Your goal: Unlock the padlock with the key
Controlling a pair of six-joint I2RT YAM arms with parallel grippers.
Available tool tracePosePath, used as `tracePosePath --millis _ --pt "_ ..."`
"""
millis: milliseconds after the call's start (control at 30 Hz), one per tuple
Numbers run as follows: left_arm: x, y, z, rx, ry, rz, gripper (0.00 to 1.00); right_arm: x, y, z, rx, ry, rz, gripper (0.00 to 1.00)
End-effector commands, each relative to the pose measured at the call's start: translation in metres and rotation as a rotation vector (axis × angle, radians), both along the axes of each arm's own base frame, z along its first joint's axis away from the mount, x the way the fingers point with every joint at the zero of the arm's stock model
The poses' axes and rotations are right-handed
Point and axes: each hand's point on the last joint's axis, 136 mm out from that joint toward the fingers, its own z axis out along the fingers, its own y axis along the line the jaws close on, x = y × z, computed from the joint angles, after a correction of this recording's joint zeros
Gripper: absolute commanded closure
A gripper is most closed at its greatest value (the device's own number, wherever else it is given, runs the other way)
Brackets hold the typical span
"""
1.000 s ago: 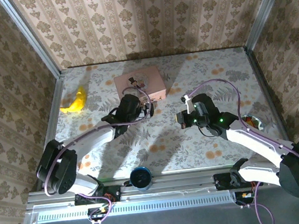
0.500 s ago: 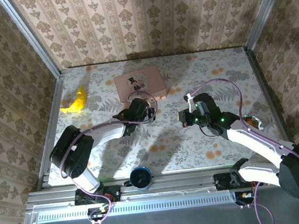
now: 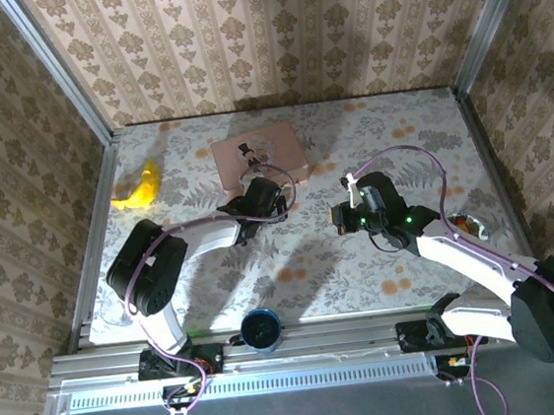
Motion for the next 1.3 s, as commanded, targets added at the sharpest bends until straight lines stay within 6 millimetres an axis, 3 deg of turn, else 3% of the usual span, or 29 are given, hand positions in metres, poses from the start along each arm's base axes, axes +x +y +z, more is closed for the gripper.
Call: tracePosePath --millis 0,267,567,1100,1267 --pt "0.011 0.001 0.005 -0.009 -0.018 0.032 0.11 0.006 0.001 0.003 0.022 -0.019 -0.011 1.00" --pt "0.022 -0.012 0.002 -0.042 -0.030 0.033 0.13 0.007 0.003 0.003 0.041 -0.021 -0.003 1.00" --pt "0.035 -0.019 -0.004 -0.012 -0.038 0.039 0.08 0.008 0.004 0.003 0.056 -0.032 -0.006 1.00" --pt "0.025 0.016 -0.018 0.158 -0.013 0.064 0.12 0.011 0.007 0.004 0.071 -0.033 0.001 1.00" --pt "0.025 0.012 -0.018 0.132 -0.005 0.039 0.12 0.012 0.008 0.004 0.074 -0.032 0.003 1.00"
